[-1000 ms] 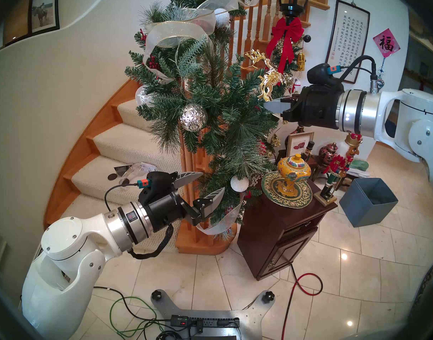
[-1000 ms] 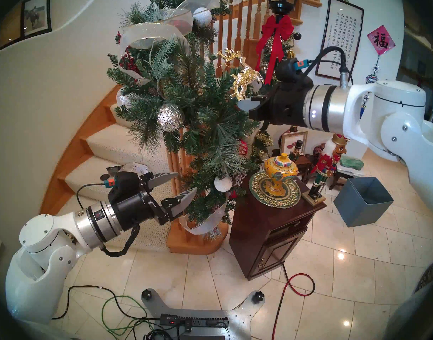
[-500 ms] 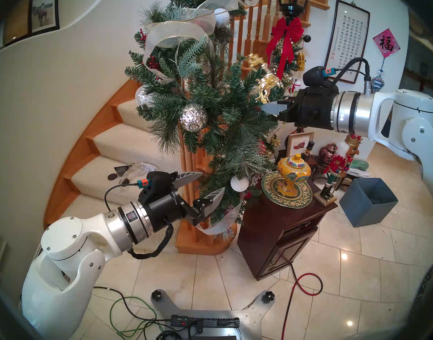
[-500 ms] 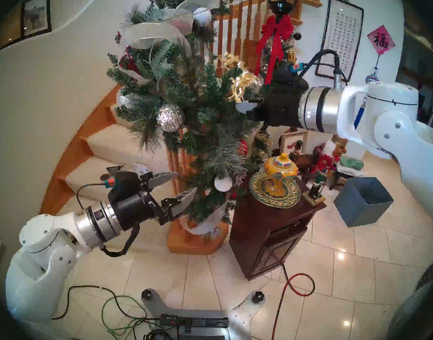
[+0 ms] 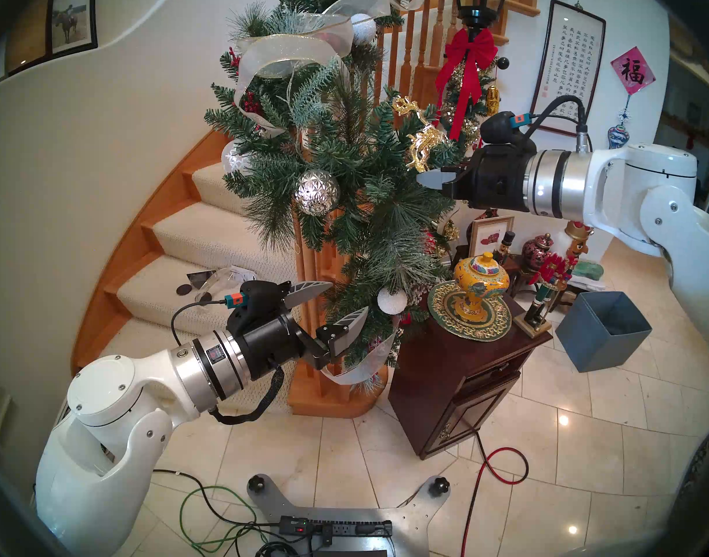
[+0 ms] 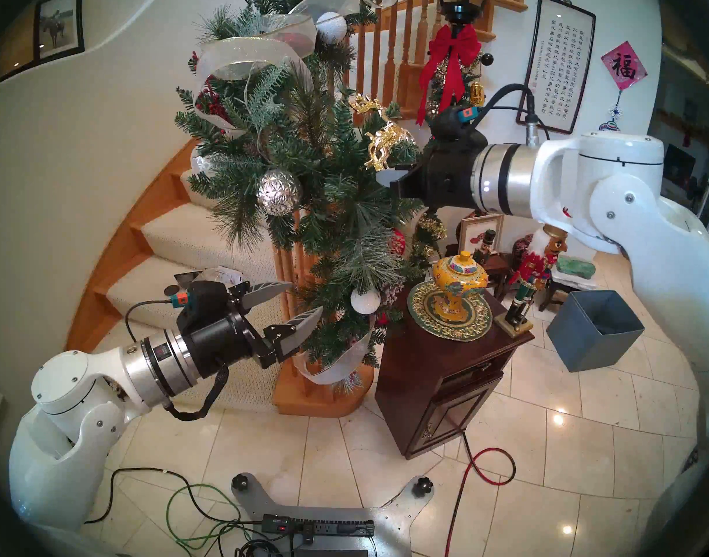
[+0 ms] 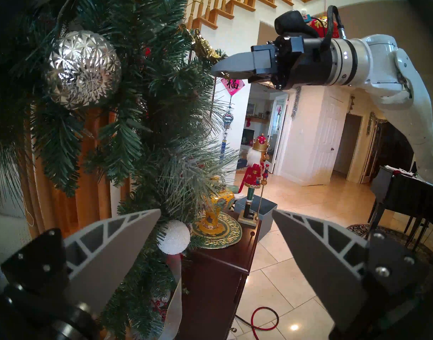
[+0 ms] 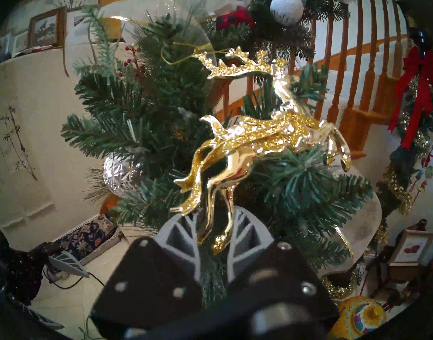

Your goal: Hang the ornament onto the Christmas-tree-style decoration

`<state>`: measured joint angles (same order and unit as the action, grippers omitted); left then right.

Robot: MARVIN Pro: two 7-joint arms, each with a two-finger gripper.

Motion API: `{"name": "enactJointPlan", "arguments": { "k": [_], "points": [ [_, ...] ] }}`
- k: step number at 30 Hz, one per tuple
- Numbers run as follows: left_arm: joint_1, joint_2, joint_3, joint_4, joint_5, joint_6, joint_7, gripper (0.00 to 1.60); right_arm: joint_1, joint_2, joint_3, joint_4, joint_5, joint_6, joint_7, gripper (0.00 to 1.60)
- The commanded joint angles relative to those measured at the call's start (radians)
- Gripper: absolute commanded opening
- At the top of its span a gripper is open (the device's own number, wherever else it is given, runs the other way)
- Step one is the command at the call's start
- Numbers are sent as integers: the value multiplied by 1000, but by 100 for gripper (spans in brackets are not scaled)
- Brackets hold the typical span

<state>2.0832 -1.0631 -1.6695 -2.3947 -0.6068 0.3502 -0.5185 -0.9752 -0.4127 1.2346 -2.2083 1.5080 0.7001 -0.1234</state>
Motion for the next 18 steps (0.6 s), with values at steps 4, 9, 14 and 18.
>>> {"name": "enactJointPlan", "arguments": {
  "k": [4, 9, 14, 18],
  "points": [
    [-4, 0, -2, -9, -1, -2, -1, 160, 143, -125, -19, 60, -33, 49, -33, 0],
    [-4, 0, -2, -10, -1, -2, -1, 160, 192, -173, -21, 94, -49, 89, -51, 0],
    [-4, 0, -3, -10, -1, -2, -1, 160, 232, -210, -18, 119, -64, 131, -66, 0],
    [-3, 0, -3, -11, -1, -2, -1, 160, 274, -247, -5, 138, -78, 193, -84, 0]
  ]
}}
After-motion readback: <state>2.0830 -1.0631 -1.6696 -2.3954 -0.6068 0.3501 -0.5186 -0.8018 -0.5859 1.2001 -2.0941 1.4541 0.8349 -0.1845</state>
